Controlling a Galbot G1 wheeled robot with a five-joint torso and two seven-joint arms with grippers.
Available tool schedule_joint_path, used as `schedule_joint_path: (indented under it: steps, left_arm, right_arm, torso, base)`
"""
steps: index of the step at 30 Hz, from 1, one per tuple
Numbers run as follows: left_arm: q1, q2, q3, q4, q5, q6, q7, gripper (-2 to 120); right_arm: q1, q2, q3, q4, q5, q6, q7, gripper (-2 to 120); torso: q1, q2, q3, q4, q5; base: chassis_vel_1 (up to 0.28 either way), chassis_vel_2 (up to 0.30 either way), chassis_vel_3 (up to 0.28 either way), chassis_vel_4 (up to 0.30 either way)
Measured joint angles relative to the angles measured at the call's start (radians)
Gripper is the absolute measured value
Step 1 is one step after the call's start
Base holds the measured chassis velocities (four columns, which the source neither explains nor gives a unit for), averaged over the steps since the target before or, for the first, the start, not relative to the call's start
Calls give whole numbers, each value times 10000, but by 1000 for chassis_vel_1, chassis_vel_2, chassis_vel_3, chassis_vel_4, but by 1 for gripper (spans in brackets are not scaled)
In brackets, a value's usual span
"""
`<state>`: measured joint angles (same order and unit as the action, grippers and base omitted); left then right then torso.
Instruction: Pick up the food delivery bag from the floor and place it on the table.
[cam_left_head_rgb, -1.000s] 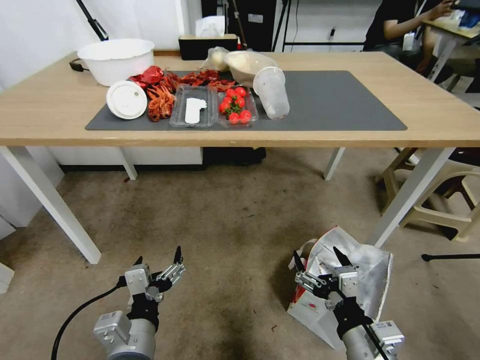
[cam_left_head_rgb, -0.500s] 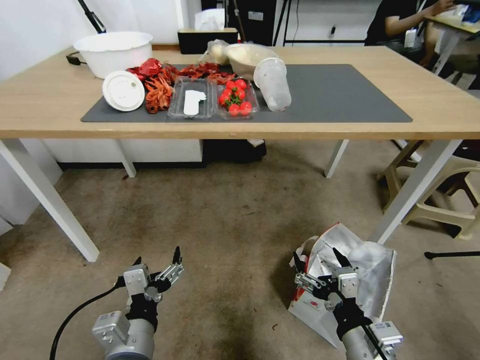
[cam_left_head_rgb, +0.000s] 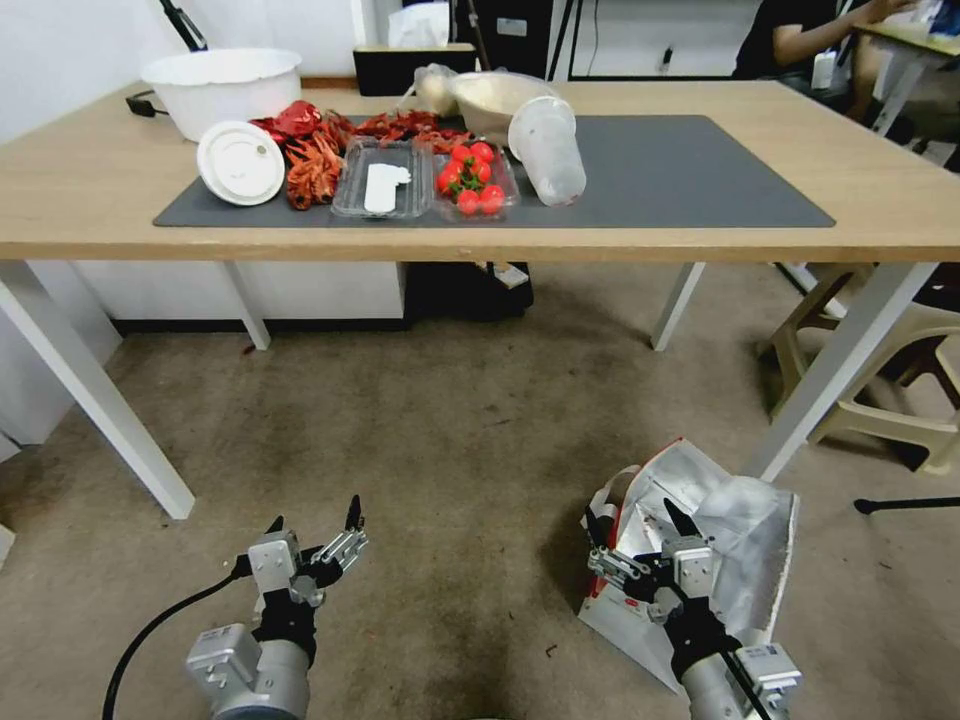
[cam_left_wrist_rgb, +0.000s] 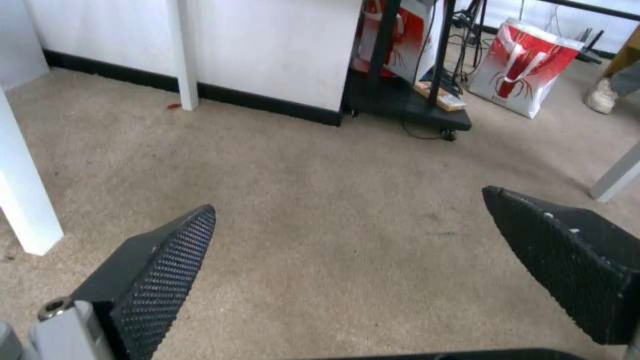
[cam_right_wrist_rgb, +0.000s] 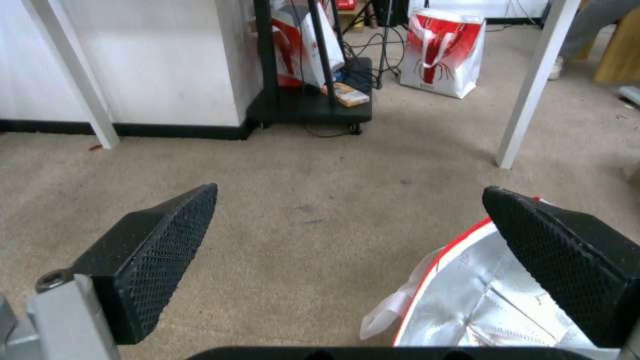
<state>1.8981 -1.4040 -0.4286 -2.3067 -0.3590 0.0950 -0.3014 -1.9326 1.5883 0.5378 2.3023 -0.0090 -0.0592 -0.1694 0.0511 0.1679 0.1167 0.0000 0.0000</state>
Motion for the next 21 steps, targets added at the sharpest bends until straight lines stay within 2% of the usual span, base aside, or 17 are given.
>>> schedule_joint_path:
  steps: [21]
  left_arm:
    - [39,-18,6,0,50,-43,-20,100]
  right_arm:
    - [-37,-16,22,45,7,5,8,100]
  torso:
    - [-112,-757,-645,0,0]
  base:
    - [0,0,0,0]
